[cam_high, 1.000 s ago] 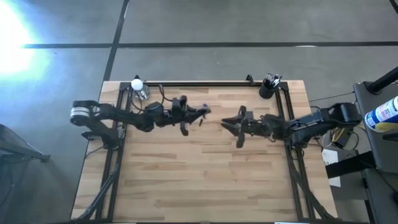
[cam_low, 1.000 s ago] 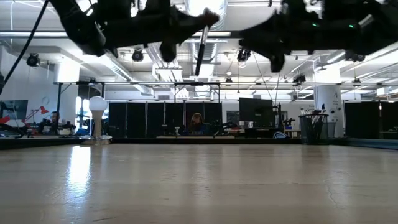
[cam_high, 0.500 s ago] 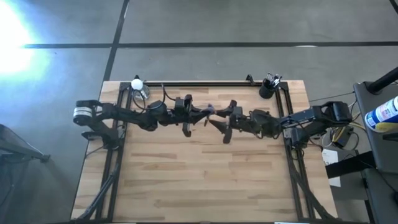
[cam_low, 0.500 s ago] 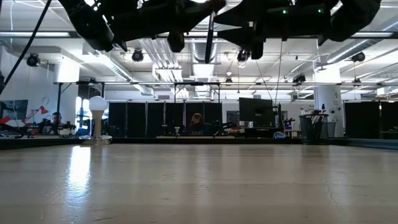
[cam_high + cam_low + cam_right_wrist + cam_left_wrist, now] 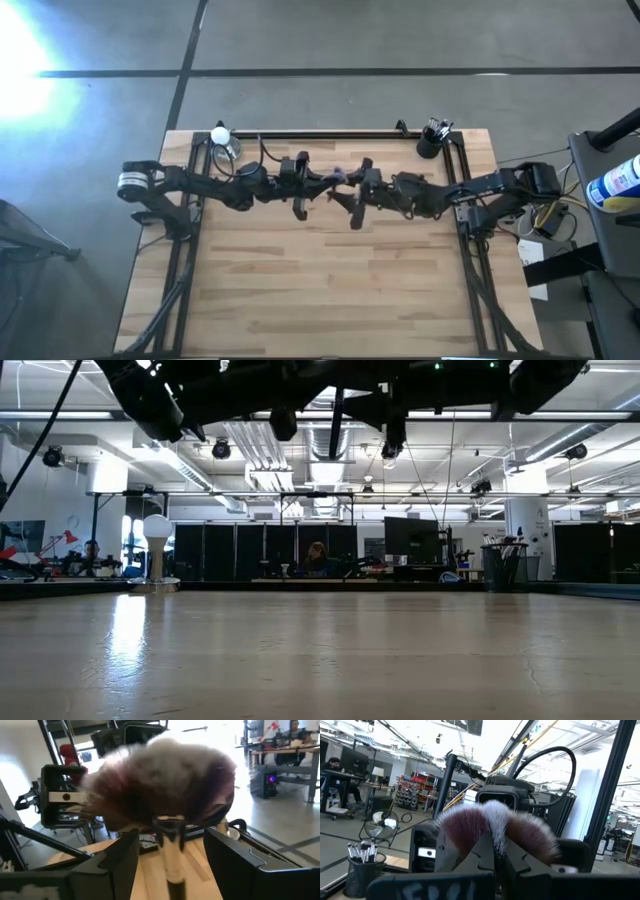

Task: Put items in baskets/containers
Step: Put the highlighter brush into the mesh organizer

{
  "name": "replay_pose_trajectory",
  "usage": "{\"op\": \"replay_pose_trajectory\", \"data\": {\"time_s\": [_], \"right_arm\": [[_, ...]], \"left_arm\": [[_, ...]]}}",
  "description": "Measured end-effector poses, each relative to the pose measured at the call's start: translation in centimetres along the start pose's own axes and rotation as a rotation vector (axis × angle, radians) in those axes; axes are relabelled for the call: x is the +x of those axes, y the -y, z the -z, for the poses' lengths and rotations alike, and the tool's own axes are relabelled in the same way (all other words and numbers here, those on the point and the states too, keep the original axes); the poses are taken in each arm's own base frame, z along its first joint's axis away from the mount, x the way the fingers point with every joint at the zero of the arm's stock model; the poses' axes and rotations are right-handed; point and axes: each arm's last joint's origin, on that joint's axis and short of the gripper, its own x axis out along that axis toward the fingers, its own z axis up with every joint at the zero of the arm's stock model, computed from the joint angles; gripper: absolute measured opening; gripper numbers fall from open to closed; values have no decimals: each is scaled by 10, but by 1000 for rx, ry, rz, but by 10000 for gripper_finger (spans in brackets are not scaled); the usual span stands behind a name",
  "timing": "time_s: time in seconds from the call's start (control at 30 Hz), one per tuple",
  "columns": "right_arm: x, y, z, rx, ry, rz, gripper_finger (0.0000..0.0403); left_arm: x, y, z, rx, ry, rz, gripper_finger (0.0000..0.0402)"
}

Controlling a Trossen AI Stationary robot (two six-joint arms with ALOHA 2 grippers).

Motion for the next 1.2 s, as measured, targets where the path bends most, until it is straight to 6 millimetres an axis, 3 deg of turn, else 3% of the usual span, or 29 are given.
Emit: {"op": "replay_pose_trajectory", "data": {"time_s": [0.2,0.47,0.73,0.93,1.2], "right_arm": [[14,-2,4,-27,-11,-10,191],[9,-3,-3,-59,-3,-14,55],[-15,5,-20,-148,-54,141,52],[-59,41,-34,-190,-27,413,50],[-113,121,-24,-189,17,947,38]], "left_arm": [[0,0,0,-3,3,1,0],[-3,1,-2,-22,0,9,7],[-14,1,-4,-39,-127,-53,69],[-37,0,1,4,-127,-56,90],[-63,-5,16,6,-146,-112,91]]}}
